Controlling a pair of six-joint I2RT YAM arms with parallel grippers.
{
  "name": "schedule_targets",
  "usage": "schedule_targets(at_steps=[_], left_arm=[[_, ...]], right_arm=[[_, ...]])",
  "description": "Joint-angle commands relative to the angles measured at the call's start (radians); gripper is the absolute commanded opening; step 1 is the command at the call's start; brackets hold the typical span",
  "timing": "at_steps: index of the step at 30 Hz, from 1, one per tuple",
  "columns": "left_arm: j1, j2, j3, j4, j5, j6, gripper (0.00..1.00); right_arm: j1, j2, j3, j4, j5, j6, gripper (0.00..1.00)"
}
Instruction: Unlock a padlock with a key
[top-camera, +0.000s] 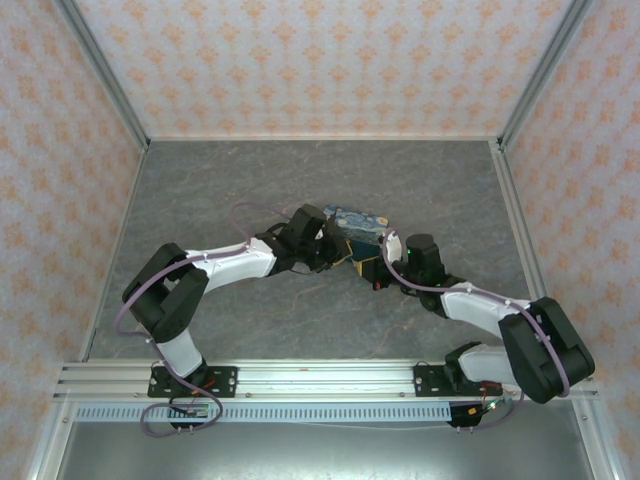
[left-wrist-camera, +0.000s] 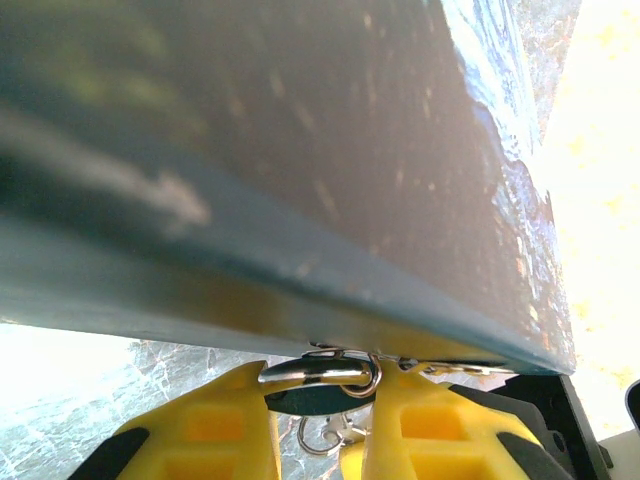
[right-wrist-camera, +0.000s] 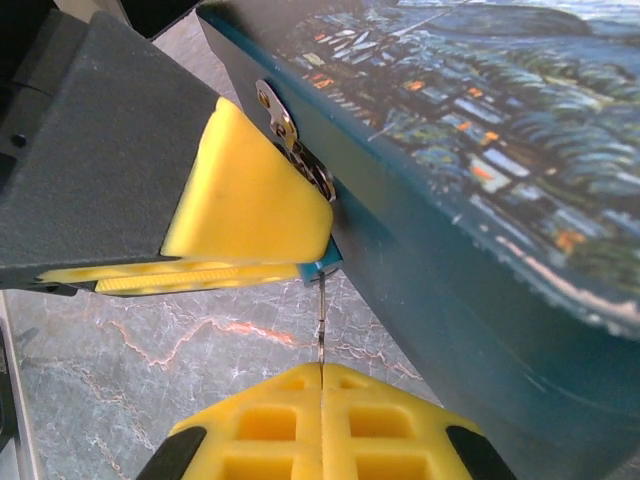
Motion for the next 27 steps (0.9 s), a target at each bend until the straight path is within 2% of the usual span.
schedule_targets(at_steps=[1,12,21,27], left_arm=[[0.012,-0.044,0.036,0.008,0.011,0.001,0.06],[0.013,-0.046,0.041,0.01,0.035,-0.003,0.06],[0.013,-0.055,0.048,0.007,0.055,-0.009,0.06],[0.013,-0.066,0.046,0.011,0.054,-0.015,0.06]], right_arm=[[-0.007,0.013,0.034,0.052,-0.029,-0.019,0.0],[-0.007,0.024,0.04,0.118,-0.017,-0.024,0.0],[-0.007,0.038,0.069,0.062,0.017,-0.114,0.0],[-0.006,0.093,0.071,0.09,0.018,-0.111,0.0]])
